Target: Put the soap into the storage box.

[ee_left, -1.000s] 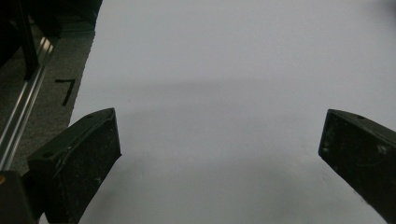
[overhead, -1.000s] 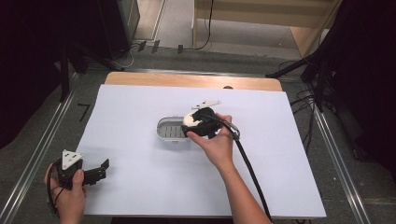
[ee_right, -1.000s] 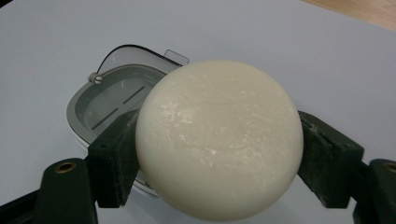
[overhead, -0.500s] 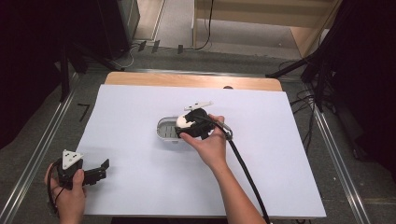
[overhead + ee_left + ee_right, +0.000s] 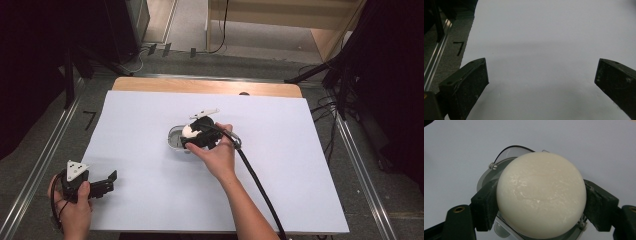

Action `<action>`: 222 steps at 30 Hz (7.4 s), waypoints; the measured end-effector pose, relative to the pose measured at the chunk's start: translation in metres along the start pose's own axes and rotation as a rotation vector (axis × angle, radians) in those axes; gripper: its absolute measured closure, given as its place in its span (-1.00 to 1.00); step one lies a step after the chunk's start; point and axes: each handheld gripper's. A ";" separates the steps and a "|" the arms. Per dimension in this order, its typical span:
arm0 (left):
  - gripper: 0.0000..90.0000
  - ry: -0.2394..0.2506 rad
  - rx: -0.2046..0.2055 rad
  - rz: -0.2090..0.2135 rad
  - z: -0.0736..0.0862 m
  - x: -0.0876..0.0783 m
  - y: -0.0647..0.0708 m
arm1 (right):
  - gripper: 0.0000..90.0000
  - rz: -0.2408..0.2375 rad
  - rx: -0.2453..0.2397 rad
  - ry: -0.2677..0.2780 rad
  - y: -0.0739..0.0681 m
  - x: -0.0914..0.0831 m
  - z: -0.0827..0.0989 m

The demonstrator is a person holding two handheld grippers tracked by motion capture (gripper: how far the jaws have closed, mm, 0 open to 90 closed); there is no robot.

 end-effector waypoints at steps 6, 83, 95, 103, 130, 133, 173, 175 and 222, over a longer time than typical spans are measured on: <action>-1.00 0.000 0.001 -0.001 0.000 0.000 0.000 | -0.48 0.000 0.012 -0.007 -0.001 0.006 0.002; -1.00 -0.008 0.009 -0.002 0.000 0.001 0.001 | -0.84 0.078 0.093 0.103 0.045 -0.050 0.012; -1.00 -0.007 0.012 -0.004 0.000 0.001 0.001 | -0.89 0.115 0.117 0.116 0.069 -0.074 0.027; -1.00 -0.007 0.014 -0.005 0.000 0.001 0.002 | -0.90 0.139 0.121 0.113 0.081 -0.084 0.037; -1.00 -0.001 0.011 -0.004 0.000 0.000 0.002 | -0.89 0.204 0.182 0.134 0.126 -0.131 0.087; -1.00 0.002 0.014 -0.006 0.000 0.000 0.002 | -0.89 0.205 0.195 0.141 0.128 -0.134 0.091; -1.00 0.001 0.030 -0.013 0.000 0.001 0.004 | -0.91 0.281 0.245 0.170 0.164 -0.194 0.156; -1.00 0.001 0.030 -0.014 0.000 0.001 0.004 | -0.91 0.288 0.247 0.175 0.166 -0.198 0.159; -1.00 0.007 0.021 -0.009 0.001 0.000 0.003 | -0.93 0.421 0.295 0.216 0.193 -0.273 0.208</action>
Point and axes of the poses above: each handheld gripper's, and its own axes: x roughly forward along the jaws, z roughly out of its underside, y roughly to its right, and after that the axes turned 15 degrees about y, right-handed
